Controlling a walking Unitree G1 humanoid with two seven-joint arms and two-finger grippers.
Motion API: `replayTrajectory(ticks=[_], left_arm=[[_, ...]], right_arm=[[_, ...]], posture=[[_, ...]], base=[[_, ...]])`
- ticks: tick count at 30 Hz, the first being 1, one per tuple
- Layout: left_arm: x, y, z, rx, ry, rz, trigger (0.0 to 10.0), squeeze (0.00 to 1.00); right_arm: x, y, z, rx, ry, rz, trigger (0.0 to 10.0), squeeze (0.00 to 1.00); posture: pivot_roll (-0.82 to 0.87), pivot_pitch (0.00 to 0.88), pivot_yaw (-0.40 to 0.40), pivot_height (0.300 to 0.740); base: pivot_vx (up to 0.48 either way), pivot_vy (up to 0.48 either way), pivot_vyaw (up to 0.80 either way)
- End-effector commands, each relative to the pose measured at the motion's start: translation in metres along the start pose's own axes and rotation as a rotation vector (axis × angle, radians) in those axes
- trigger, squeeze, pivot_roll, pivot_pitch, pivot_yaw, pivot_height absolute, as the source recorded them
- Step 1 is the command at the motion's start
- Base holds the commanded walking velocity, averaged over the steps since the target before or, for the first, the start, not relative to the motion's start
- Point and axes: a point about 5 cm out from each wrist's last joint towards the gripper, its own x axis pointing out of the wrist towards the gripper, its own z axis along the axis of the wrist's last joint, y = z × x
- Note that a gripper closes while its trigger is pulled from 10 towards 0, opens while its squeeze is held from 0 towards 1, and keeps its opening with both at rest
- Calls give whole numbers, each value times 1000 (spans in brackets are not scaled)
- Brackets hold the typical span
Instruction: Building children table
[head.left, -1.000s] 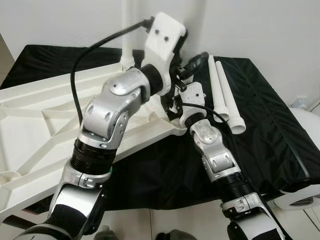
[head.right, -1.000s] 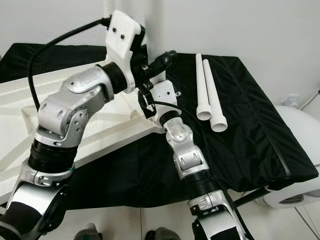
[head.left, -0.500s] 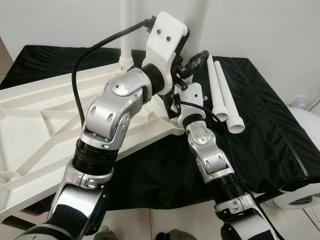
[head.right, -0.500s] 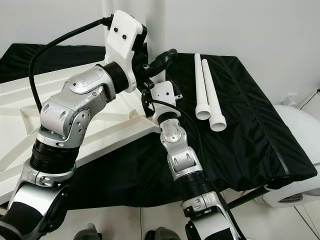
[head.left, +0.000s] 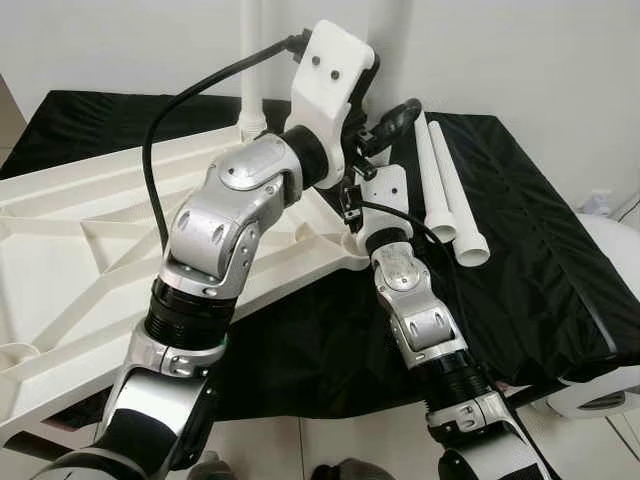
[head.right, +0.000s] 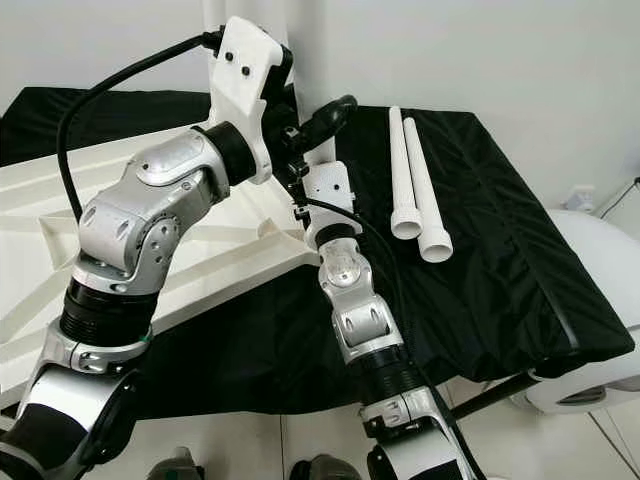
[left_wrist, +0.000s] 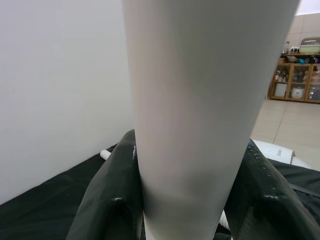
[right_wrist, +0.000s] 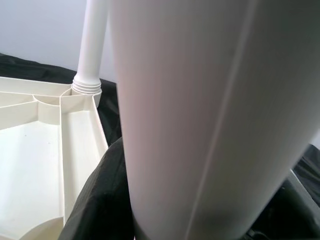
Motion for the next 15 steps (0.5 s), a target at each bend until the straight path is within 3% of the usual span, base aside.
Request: replayTrajectory(ticks=[1, 5, 6, 14, 15], left_arm=[[3, 3, 6, 25, -12, 56, 10000, 0], [3, 1, 3, 15, 1, 46, 10000, 0], [3, 0, 3, -18, -11, 35, 10000, 1000], [-1, 2, 3, -53, -25, 40, 10000, 1000], [-3, 3, 1, -51, -19, 46, 10000, 784]], right_arm=[[-2, 4, 4, -35, -22, -1, 10000, 0], [-2, 3, 3, -14, -12, -4, 10000, 0], [-2, 2, 2, -4, -6, -4, 10000, 0], [4, -6, 3, 46, 1, -39, 10000, 0], [4, -7, 2, 56, 6, -42, 10000, 0]], posture=[[84, 0, -78, 740], [83, 0, -76, 740], [82, 0, -74, 740], [83, 0, -74, 740], [83, 0, -74, 740]], base=[[0, 0, 0], [0, 0, 0], [0, 0, 0], [0, 0, 0], [0, 0, 0]])
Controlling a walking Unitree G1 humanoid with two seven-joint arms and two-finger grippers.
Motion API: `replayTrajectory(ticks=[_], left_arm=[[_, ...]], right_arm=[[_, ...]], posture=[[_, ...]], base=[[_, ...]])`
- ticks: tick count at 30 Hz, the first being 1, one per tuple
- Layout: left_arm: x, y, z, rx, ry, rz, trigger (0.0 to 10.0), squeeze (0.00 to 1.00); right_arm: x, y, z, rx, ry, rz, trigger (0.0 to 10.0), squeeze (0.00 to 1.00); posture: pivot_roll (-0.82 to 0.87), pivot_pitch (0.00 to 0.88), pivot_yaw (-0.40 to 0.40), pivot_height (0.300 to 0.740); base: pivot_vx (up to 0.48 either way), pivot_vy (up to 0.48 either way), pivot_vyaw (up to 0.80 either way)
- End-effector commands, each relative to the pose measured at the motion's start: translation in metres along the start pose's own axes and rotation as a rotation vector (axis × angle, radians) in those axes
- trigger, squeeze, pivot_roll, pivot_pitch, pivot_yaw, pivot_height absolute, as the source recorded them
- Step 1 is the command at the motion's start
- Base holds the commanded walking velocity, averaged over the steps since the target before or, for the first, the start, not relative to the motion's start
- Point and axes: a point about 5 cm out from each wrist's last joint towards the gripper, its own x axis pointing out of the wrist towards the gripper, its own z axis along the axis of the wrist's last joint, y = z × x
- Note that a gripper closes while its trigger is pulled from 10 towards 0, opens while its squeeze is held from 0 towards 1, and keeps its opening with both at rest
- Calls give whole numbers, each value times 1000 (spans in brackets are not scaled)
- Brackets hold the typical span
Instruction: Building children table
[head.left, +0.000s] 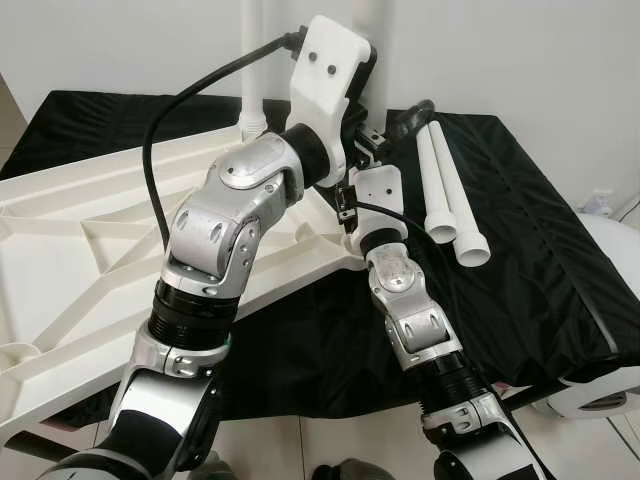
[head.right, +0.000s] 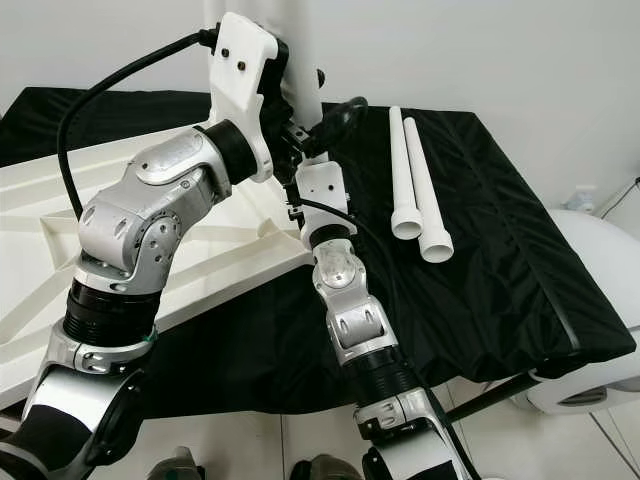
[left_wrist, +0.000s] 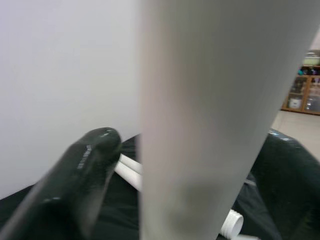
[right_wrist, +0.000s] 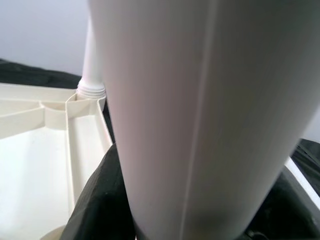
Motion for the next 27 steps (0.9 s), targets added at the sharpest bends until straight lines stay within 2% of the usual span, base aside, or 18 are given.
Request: replayTrajectory(ticks=[1, 3, 5, 9, 11, 12, 14, 15, 17, 19, 23, 27], left_arm=[[-4, 4, -2, -2, 6, 55, 10000, 0], [-7, 5, -2, -7, 4, 62, 10000, 0], [-16, 11, -3, -43, -14, 86, 10000, 0], [-25, 18, -7, -51, -1, 115, 10000, 0], [-35, 27, -20, -34, 57, 161, 10000, 0], [-35, 27, -20, -34, 57, 161, 10000, 0], [-43, 33, -33, -10, 127, 205, 10000, 0], [-43, 33, -33, -10, 127, 205, 10000, 0], [-48, 36, -43, -12, 174, 232, 10000, 0], [-50, 37, -51, -11, 211, 247, 10000, 0], [-55, 34, -75, -4, 322, 258, 10000, 0], [-56, 28, -88, 18, 381, 244, 10000, 0]], right_arm=[[3, -7, 0, 32, 12, -25, 10000, 0], [3, -8, 0, 40, 16, -29, 10000, 0], [5, -16, -1, 47, 22, -66, 10000, 0], [7, -23, -2, 49, 24, -83, 10000, 0], [7, -29, -5, 76, 35, -94, 10000, 0], [7, -29, -5, 76, 35, -94, 10000, 0], [8, -31, -7, 144, 56, -69, 10000, 0], [8, -31, -7, 144, 56, -69, 10000, 0], [8, -33, -10, 234, 76, -58, 10000, 0], [7, -34, -10, 259, 79, -62, 10000, 0], [8, -36, -10, 266, 76, -66, 10000, 0], [9, -37, -8, 263, 65, -63, 10000, 0]], posture=[[82, 0, -74, 740], [82, 0, -74, 740], [80, 0, -73, 740], [80, 0, -73, 740], [79, 0, -75, 740], [79, 0, -75, 740], [80, 0, -76, 740], [80, 0, -76, 740], [79, 0, -76, 740], [78, 0, -77, 740], [79, 0, -76, 740], [80, 0, -76, 740]], base=[[0, 0, 0], [0, 0, 0], [0, 0, 0], [0, 0, 0], [0, 0, 0], [0, 0, 0], [0, 0, 0], [0, 0, 0], [0, 0, 0], [0, 0, 0], [0, 0, 0], [0, 0, 0]])
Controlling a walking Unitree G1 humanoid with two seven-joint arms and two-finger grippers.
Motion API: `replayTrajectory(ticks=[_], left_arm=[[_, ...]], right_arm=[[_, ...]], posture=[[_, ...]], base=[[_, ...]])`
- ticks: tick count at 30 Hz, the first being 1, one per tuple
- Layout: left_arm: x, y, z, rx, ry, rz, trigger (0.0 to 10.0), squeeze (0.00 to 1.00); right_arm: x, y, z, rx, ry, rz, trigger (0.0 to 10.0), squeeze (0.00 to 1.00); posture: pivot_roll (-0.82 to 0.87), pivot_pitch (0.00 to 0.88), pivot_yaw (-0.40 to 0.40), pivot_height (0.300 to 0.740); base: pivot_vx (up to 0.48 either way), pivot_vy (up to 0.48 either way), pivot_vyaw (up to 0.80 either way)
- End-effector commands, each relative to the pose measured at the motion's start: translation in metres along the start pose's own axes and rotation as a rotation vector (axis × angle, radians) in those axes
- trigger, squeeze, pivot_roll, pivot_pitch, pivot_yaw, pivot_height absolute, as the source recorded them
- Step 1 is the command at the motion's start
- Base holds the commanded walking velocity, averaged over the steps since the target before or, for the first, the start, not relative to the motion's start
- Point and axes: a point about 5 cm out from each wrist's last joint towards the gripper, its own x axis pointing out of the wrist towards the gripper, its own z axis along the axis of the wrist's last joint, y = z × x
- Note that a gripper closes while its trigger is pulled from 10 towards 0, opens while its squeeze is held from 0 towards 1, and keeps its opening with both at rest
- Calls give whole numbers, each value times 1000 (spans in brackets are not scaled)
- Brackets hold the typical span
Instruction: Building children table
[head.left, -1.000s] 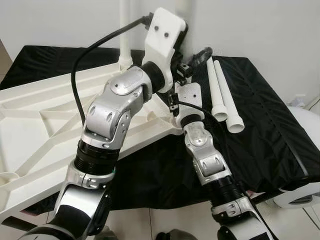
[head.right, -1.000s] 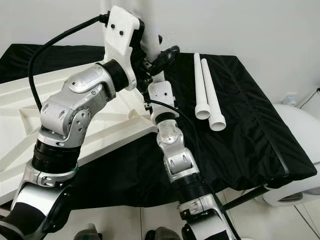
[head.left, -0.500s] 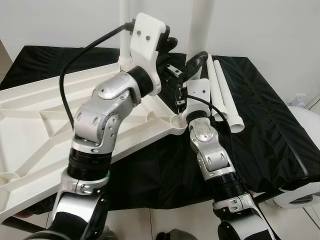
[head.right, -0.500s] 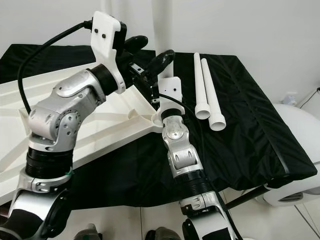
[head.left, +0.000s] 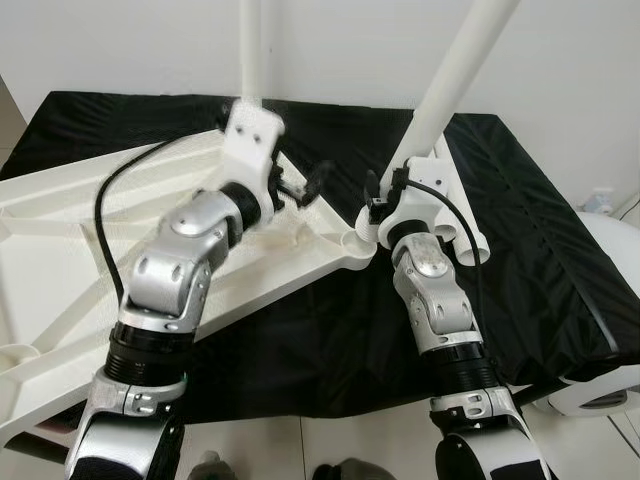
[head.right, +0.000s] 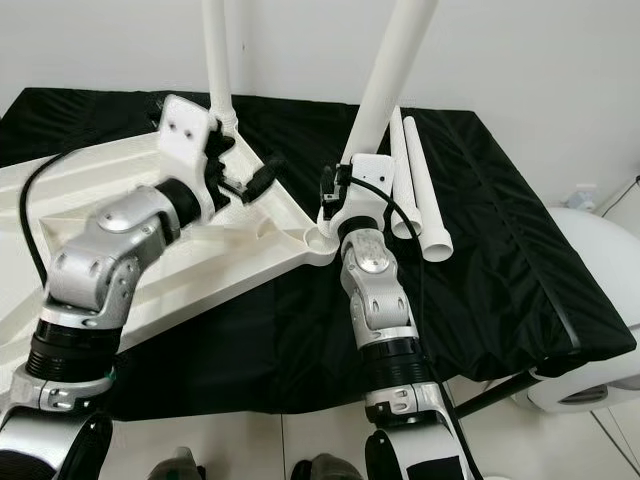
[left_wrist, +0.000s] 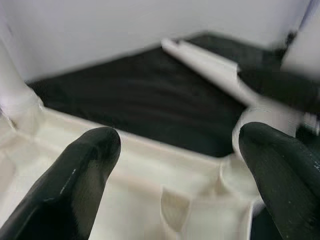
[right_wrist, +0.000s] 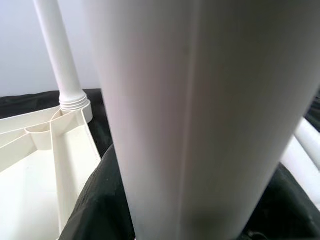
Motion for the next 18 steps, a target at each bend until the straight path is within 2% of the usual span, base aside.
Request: replayTrajectory(ticks=[1, 3, 5, 12, 13, 16, 17, 18], left_arm=[[4, -6, -7, 23, 28, -1, 10000, 0], [4, -6, -7, 23, 28, -1, 10000, 0], [7, -14, -20, 32, 69, -25, 10000, 0], [9, -23, -29, 39, 88, -46, 10000, 0], [11, -29, -35, 58, 106, -66, 10000, 0], [12, -35, -40, 59, 119, -87, 10000, 0], [13, -43, -44, 60, 131, -114, 10000, 0], [13, -43, -44, 60, 131, -114, 10000, 0]], right_arm=[[3, -2, 4, -8, -19, 2, 10000, 0], [3, -2, 4, -8, -19, 2, 10000, 0], [4, -1, 8, -14, -32, 11, 10000, 0], [5, 0, 8, 19, -23, 37, 10000, 0], [5, 1, 8, 28, -20, 47, 10000, 0], [4, 1, 8, 33, -19, 53, 10000, 0], [4, 1, 8, 30, -20, 56, 10000, 0], [4, 1, 8, 30, -20, 56, 10000, 0]], posture=[[79, 0, -77, 740], [79, 0, -77, 740], [78, 0, -79, 740], [81, 0, -83, 740], [80, 0, -82, 740], [81, 0, -82, 740], [82, 0, -83, 740], [82, 0, -83, 740]], base=[[0, 0, 0], [0, 0, 0], [0, 0, 0], [0, 0, 0], [0, 0, 0], [0, 0, 0], [0, 0, 0], [0, 0, 0]])
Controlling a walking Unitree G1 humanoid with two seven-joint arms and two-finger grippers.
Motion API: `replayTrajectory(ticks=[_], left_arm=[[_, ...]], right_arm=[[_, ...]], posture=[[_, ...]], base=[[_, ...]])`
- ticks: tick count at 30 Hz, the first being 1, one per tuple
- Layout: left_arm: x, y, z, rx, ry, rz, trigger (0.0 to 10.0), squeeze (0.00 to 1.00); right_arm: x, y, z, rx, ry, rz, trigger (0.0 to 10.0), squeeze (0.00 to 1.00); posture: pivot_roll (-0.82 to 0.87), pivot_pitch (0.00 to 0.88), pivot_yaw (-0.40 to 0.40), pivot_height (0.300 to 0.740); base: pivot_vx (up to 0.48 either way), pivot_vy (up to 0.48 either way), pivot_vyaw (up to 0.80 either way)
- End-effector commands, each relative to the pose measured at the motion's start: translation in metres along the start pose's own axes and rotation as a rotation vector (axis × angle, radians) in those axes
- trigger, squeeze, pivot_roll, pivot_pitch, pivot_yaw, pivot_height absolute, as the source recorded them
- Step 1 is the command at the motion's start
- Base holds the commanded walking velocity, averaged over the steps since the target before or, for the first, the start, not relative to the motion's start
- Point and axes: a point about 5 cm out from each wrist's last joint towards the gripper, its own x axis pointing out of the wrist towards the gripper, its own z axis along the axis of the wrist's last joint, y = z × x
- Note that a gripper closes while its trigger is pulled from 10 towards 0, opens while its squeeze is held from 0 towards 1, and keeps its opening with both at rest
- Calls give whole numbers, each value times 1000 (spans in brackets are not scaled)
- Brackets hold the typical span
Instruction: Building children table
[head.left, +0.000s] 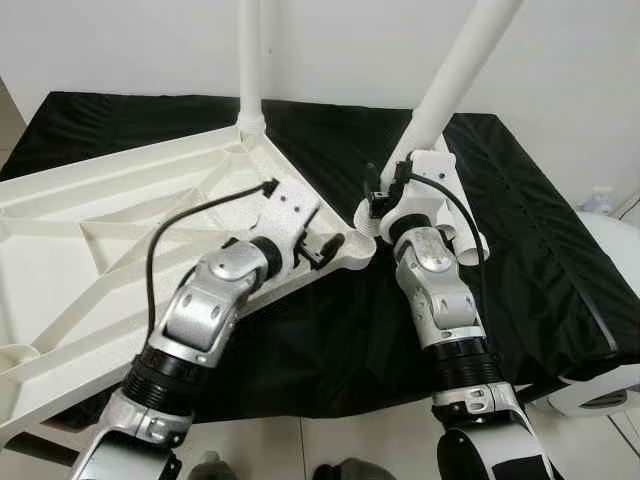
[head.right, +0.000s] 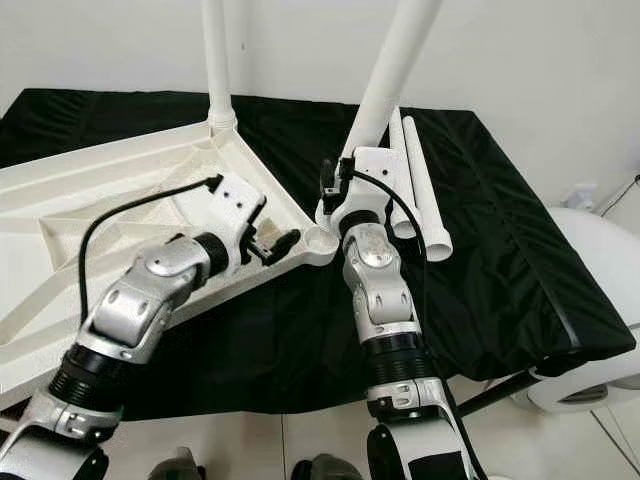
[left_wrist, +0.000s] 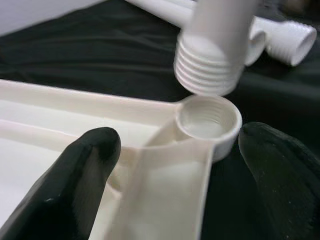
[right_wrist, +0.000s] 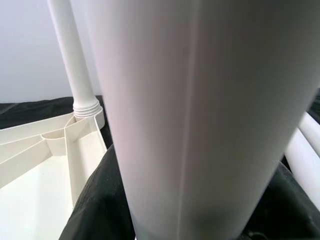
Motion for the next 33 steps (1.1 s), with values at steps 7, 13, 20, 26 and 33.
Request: replayTrajectory(ticks=[7, 13, 20, 26, 33], left_arm=[[8, -26, -13, 22, 41, -92, 10000, 0], [9, -27, -15, 28, 47, -97, 10000, 0], [14, -26, -26, 69, 121, -88, 10000, 0], [16, -24, -36, 63, 184, -65, 10000, 0], [17, -22, -37, 56, 200, -56, 10000, 0]], right_arm=[[3, -5, 5, -17, -11, -7, 10000, 0], [3, -5, 5, -19, -13, -8, 10000, 0], [4, -9, 7, -29, -17, -18, 10000, 0], [5, -10, 7, -33, -18, -22, 10000, 0], [5, -10, 7, -35, -19, -23, 10000, 0]], posture=[[79, 0, -83, 740], [76, 0, -81, 740], [66, 0, -77, 740], [65, 0, -76, 740], [64, 0, -73, 740]], base=[[0, 0, 0], [0, 0, 0], [0, 0, 0], [0, 0, 0], [0, 0, 0]])
